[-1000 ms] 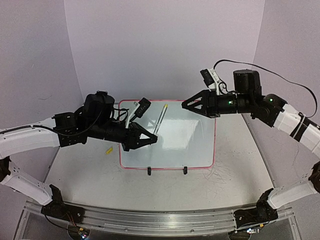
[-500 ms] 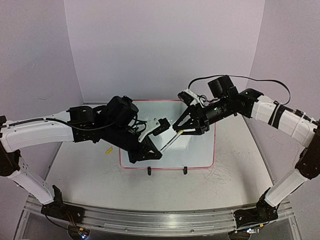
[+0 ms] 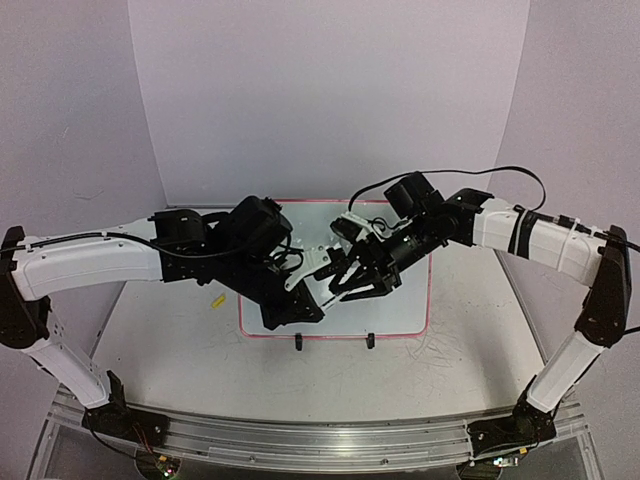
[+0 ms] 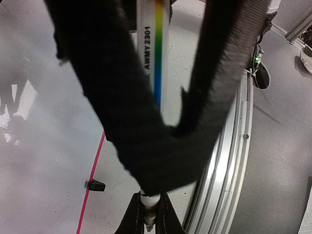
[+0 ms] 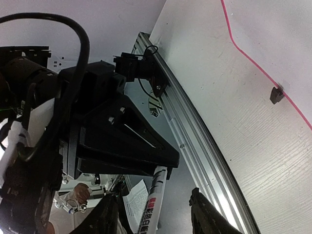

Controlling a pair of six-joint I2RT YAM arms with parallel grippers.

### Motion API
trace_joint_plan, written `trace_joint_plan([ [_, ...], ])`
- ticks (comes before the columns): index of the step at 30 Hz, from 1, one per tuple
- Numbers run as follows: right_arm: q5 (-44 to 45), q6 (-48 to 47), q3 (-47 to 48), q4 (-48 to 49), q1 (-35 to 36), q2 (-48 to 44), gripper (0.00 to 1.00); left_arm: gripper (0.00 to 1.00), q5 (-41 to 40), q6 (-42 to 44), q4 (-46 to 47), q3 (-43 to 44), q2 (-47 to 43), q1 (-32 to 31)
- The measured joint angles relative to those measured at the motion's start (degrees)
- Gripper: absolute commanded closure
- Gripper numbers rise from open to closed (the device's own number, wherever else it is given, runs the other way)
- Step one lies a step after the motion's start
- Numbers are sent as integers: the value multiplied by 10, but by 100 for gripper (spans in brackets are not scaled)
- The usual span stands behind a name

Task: Write a sentence on the whiteboard
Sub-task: Pass from the left arm to the right

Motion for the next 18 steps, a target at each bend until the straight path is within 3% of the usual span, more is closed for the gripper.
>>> trace_joint_plan([
  [5,-1,-2,0,0,21,3,65,100,-1,0,-2,6,8,-1],
  [18,15,-4,-11,7,32,5,76,100,-10,-3,-11,8,8,-2],
])
